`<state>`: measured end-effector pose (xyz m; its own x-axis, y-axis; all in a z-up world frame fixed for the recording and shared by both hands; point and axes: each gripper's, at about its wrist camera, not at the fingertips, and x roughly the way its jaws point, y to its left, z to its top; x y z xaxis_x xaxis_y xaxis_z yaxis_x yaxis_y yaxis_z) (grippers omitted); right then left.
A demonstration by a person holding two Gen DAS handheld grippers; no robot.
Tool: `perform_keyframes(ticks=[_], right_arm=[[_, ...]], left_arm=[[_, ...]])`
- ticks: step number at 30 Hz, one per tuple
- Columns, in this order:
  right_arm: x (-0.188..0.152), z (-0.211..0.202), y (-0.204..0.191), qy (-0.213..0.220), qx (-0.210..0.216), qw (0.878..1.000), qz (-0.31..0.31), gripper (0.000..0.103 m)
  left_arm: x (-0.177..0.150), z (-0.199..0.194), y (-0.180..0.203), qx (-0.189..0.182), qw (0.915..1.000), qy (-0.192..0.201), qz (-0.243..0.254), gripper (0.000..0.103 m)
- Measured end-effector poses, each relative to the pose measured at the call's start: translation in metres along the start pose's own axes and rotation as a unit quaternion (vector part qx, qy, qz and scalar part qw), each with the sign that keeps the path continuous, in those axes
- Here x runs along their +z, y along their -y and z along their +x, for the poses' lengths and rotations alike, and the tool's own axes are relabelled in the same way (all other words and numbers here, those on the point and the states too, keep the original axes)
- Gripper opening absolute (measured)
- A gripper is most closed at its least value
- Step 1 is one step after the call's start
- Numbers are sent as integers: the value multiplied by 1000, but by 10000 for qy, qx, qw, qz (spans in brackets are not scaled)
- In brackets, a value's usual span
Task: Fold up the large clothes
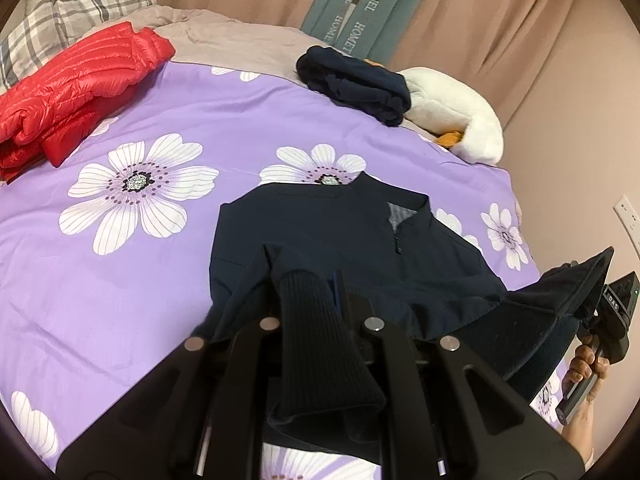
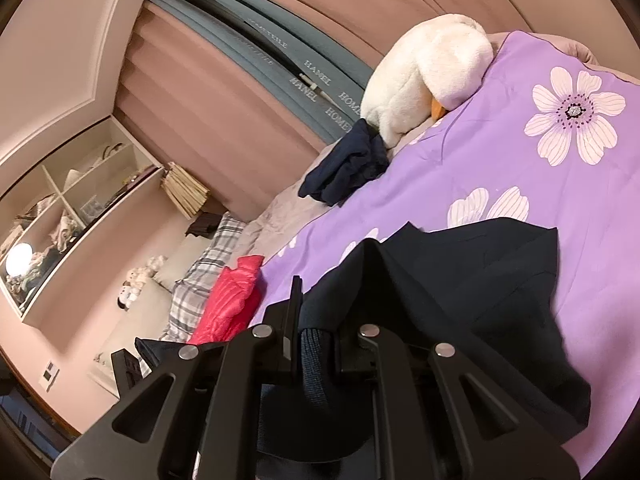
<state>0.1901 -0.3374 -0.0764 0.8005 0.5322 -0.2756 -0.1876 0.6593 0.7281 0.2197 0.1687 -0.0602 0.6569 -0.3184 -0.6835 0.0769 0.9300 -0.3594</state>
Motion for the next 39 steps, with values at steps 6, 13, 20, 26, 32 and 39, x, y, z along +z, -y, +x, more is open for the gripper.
perform_keyframes(ticks=[6,13,20,26,32,39], right_arm=[[8,13,23,70,-260,9996,104,12],[9,32,48,-47,-786,9969,75,12],[27,56,52,-34,-1043,9945,-42,12],[40,83,67,-101,-1346,9908,51,12],[49,106,82,-150,-1529,9879,200,12],[54,126,102,-289,-1773,9830,370,12]], left_arm=[[15,26,-15,159,9996,-72,-238,10],[25,73,-27,301,9975,-445,-456,10],[60,108,-27,412,9948,-673,-639,11],[77,146,-21,768,9914,-893,-572,11],[93,179,-18,1016,9878,-1065,-509,12],[100,212,-17,1219,9834,-1238,-521,14]])
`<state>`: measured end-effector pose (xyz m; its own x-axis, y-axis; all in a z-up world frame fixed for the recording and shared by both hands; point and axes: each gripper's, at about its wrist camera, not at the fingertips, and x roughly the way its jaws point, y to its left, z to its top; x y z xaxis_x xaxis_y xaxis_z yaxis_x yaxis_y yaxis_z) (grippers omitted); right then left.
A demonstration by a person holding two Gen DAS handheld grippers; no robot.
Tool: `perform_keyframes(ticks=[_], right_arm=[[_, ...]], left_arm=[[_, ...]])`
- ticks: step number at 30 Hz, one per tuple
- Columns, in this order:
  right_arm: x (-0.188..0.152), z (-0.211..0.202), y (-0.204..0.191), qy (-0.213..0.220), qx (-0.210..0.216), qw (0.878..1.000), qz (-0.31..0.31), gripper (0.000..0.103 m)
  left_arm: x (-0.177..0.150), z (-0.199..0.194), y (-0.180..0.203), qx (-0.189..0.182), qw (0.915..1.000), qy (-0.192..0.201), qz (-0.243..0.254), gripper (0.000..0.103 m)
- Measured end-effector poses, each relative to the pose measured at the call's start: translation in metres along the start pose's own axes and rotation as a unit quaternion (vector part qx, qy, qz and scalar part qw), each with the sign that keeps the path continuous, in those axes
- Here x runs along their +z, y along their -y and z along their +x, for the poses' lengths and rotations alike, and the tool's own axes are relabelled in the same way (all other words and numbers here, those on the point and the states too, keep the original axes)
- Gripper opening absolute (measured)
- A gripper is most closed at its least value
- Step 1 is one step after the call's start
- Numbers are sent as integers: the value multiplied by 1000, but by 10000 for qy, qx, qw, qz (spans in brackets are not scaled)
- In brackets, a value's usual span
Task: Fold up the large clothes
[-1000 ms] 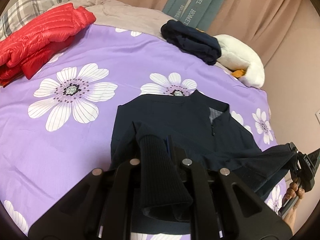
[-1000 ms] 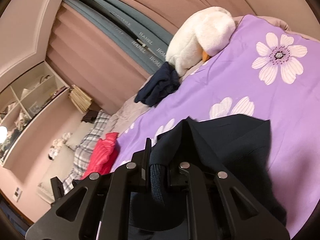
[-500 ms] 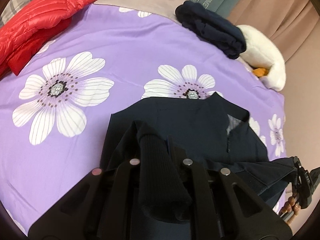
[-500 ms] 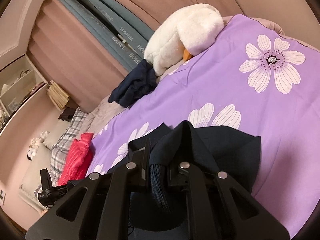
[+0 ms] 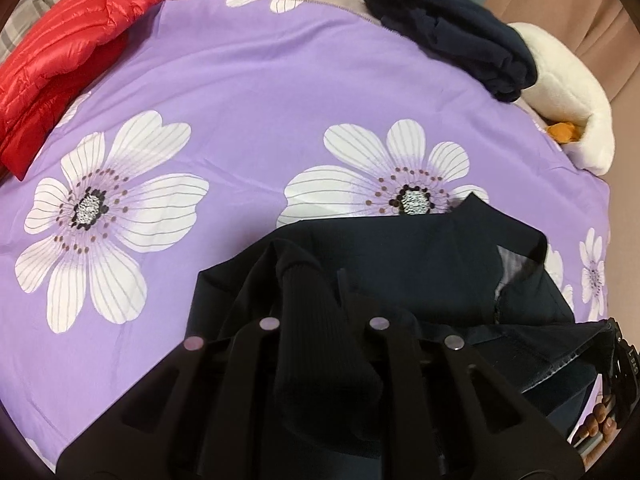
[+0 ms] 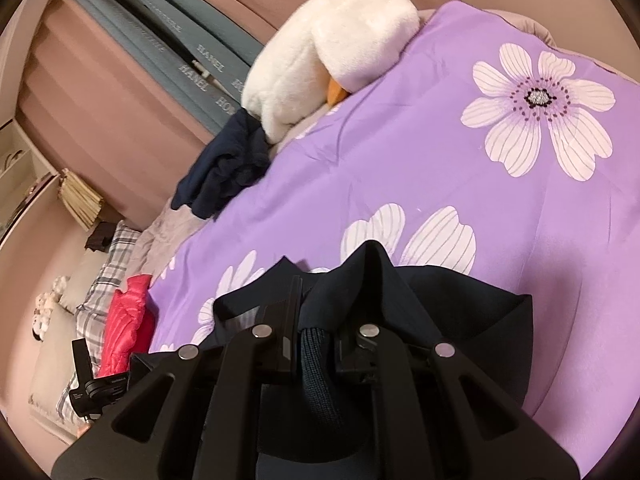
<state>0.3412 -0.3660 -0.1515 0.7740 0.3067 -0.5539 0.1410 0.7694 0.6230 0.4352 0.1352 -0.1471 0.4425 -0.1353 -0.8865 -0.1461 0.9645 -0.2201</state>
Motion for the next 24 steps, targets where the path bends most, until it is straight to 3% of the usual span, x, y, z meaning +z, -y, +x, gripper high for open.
perform_keyframes(ticks=[9,24], right_arm=[[-6,20,21,-239,-136,9996,118,12],[-7,28,31,-365,-130,9988,312,16]], left_arm=[[-6,29,2,177,9998,-109,73,17],[-7,39,6,269,9994,-105,215,18]])
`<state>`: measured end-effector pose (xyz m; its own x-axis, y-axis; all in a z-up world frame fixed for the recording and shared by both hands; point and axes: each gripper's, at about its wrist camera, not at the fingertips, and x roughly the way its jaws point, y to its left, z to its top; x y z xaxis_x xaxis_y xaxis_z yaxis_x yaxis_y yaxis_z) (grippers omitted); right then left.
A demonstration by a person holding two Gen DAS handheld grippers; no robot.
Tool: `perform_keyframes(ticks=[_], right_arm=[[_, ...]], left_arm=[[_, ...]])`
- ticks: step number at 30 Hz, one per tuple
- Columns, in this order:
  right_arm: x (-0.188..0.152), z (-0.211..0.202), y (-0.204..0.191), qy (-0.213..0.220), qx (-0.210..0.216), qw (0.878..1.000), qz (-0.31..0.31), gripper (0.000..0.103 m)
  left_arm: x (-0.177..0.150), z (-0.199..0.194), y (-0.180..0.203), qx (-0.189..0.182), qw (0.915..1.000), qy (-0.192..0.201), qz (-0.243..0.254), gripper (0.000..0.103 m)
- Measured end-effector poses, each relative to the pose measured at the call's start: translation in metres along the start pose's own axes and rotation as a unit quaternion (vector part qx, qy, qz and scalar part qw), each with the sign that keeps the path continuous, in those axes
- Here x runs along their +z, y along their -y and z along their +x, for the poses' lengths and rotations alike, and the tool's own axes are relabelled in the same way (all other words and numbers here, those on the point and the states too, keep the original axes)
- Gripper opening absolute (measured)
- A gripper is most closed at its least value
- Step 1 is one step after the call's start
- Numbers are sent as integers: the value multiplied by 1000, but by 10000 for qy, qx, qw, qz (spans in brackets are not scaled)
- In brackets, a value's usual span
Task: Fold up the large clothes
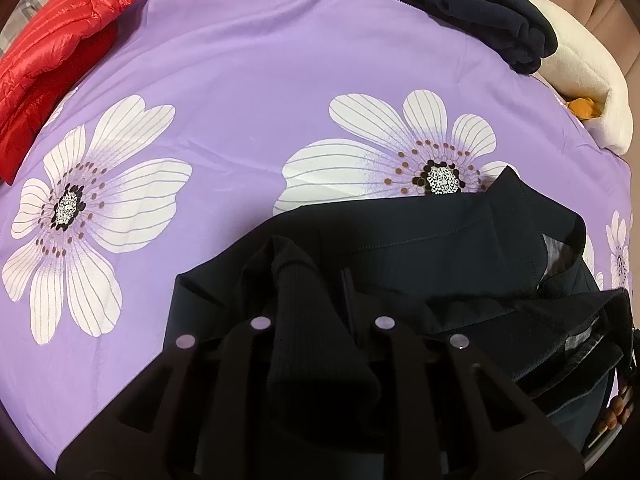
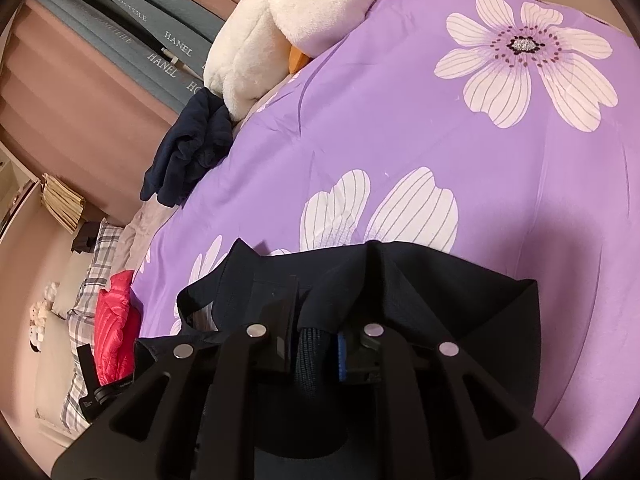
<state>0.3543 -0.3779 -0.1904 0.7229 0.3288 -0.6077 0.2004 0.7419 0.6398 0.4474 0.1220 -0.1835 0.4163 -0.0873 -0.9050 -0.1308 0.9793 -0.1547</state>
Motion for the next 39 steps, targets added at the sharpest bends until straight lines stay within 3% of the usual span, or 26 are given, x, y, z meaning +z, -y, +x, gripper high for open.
perform_keyframes(ticks=[19,25,28,29,30,32,39], right_arm=[[-2,5,-1,-89,-195,9998,-4,22],[-3,5,-7,-86,-303,9995,-99,33],[-1,5,-8,-96,-321,9994,-117,37],[-2,5,-8,-92,-319,9994,-111,39],[-2,5,-8,-95,-309,9994,-92,40],[-1,4,-7,-108,-214,9997,41,47],[12,-7,-7,31,-78,9994,334,65]], left_arm=[[-2,5,-2,-82,10000,-10,-53,22],[-2,4,-7,-233,9997,17,-116,24],[-2,0,-8,-363,9991,51,-202,31],[-3,-1,-8,-436,9987,70,-242,42],[-3,-3,-8,-503,9983,89,-272,62],[-7,-13,-8,-528,9974,360,-337,81],[1,-27,-10,-256,9977,611,-148,83]])
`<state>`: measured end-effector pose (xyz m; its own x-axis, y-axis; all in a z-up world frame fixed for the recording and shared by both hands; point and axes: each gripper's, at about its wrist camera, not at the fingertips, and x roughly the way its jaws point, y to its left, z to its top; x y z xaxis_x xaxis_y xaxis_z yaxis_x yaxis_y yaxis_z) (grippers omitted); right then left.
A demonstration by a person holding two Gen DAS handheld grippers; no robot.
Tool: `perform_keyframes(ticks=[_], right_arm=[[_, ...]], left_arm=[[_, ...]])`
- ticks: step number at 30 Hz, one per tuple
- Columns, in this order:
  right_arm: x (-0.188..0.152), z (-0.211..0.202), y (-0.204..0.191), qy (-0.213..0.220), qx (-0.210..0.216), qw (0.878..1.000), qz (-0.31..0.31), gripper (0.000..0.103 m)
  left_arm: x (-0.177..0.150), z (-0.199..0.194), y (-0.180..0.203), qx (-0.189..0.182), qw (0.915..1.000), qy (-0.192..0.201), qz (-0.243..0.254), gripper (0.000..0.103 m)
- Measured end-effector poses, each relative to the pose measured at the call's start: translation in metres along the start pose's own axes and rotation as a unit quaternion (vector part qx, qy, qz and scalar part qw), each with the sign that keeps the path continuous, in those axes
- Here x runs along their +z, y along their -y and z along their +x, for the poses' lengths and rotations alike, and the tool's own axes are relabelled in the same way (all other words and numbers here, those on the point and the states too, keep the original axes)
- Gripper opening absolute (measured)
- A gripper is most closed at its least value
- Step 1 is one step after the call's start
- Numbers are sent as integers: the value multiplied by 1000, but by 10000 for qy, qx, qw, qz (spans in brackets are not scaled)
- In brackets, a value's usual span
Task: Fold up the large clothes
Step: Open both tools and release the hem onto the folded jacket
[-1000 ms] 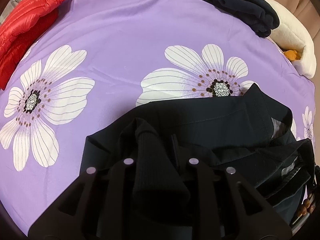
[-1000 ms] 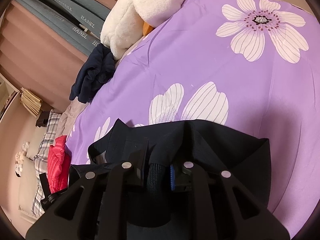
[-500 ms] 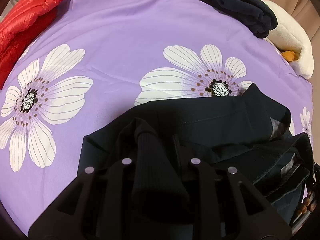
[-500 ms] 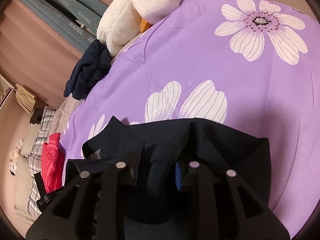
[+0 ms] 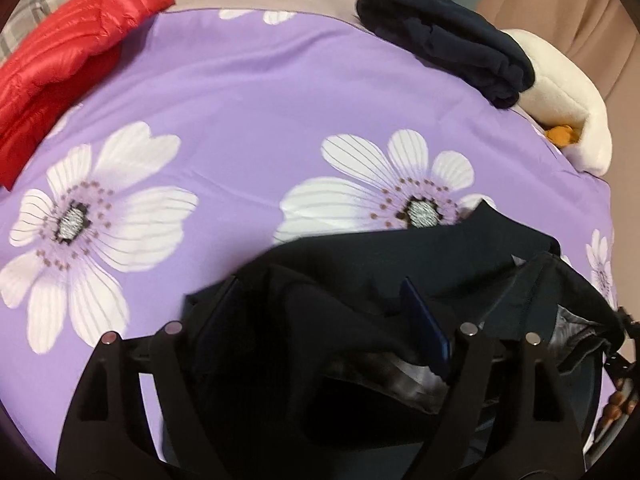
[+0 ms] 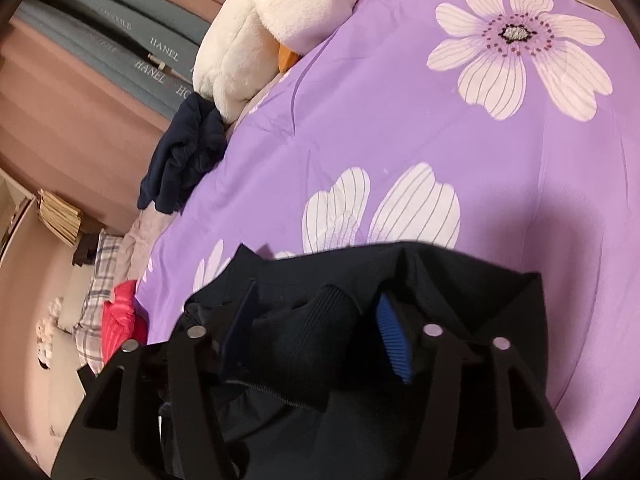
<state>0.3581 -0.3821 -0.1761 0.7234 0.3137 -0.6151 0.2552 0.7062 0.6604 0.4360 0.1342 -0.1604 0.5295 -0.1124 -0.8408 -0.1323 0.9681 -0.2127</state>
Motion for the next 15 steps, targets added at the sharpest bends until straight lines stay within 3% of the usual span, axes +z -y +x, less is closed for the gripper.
perform_keyframes(ticks=[5,8,10,12,14,15], right_arm=[[24,-29,0,565,-207,9982,-6,72],[27,-38,-13,658,-289,9959,-543,72],[19,-40,-35,560,-220,9896,-1310,72],[3,-34,-63,344,-140,9743,-2223,72],[-19,-24,-92,42,-65,9497,-3132,72],[-37,-14,-113,-196,21,9267,-3754,72]], left_arm=[[13,-12,-30,359,9979,258,-468,85],[15,-28,-62,415,9915,553,-1099,87],[11,-35,-72,317,9909,607,-1163,87],[3,-42,-72,226,9937,627,-898,87],[-16,-49,-69,66,9964,625,-577,87],[-24,-49,-67,-56,9971,554,-511,87]])
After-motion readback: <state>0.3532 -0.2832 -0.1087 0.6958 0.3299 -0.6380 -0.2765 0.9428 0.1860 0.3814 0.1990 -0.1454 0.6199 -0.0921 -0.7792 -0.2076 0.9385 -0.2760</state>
